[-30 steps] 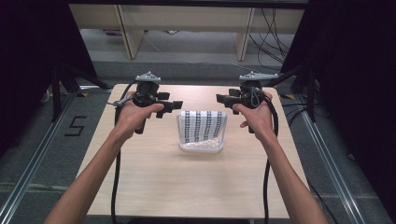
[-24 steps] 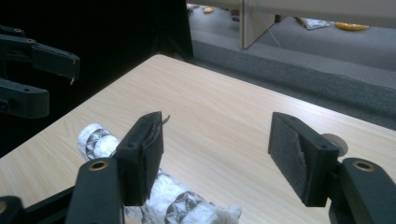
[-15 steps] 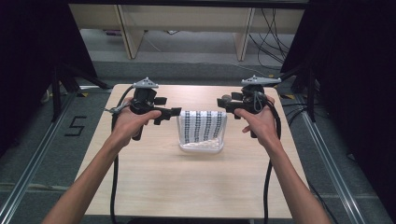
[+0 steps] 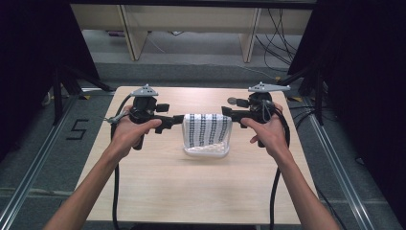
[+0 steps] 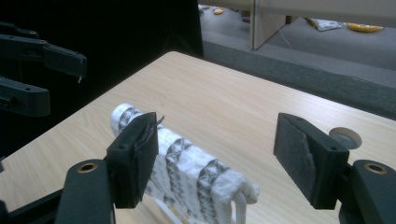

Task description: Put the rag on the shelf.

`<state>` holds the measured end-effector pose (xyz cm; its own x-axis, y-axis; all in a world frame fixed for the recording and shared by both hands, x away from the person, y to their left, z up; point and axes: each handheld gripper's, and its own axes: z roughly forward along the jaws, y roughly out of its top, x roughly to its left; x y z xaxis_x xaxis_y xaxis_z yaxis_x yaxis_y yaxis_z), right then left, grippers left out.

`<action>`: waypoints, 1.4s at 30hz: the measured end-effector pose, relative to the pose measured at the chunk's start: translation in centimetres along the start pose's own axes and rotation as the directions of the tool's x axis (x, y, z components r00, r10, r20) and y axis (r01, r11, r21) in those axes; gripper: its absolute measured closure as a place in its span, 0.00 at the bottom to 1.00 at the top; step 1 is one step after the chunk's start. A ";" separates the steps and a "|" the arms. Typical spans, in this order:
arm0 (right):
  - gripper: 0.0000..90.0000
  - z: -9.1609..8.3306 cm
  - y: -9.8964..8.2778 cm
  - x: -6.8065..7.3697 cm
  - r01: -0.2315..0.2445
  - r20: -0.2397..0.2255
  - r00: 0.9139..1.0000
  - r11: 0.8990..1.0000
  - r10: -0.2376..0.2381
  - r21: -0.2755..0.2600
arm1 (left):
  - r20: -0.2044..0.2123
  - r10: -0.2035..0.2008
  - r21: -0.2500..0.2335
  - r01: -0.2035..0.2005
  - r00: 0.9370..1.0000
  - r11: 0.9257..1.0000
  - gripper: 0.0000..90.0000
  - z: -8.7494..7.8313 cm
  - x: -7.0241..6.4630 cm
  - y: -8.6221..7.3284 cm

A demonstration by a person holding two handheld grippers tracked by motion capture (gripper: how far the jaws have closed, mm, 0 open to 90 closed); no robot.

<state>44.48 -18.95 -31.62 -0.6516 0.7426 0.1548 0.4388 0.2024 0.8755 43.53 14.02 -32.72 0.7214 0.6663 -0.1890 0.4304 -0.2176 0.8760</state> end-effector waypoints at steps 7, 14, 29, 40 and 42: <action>0.35 -0.6 -0.6 0.6 -0.021 -0.009 1.000 1.000 0.021 0.000 | 0.003 0.026 0.017 -0.026 1.000 1.000 0.26 -0.4 -0.7 -0.9; 0.35 -0.8 -1.1 1.0 0.004 -0.026 1.000 1.000 -0.004 -0.007 | 0.007 0.044 0.013 -0.044 0.999 0.999 0.25 -0.8 -1.3 -1.6; 0.31 -1.8 -2.3 2.0 0.012 -0.054 0.998 1.000 -0.013 -0.015 | 0.040 0.058 -0.002 -0.058 0.998 0.998 0.24 -2.1 -2.7 -3.6; 0.32 -2.4 -3.4 2.8 0.017 -0.086 0.996 0.999 -0.020 -0.035 | 0.063 0.073 0.003 -0.074 0.995 0.997 0.24 -2.9 -3.2 -5.2; 0.32 -2.5 -3.6 2.9 0.017 -0.085 0.996 0.999 -0.019 -0.030 | 0.064 0.078 0.002 -0.078 0.995 0.997 0.24 -3.0 -3.4 -5.4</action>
<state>39.53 -19.12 -33.18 -0.7101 0.6816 0.1764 0.4091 0.1954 0.8913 37.15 15.13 -35.44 0.7861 0.6000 -0.1483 0.3738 -0.2706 0.8871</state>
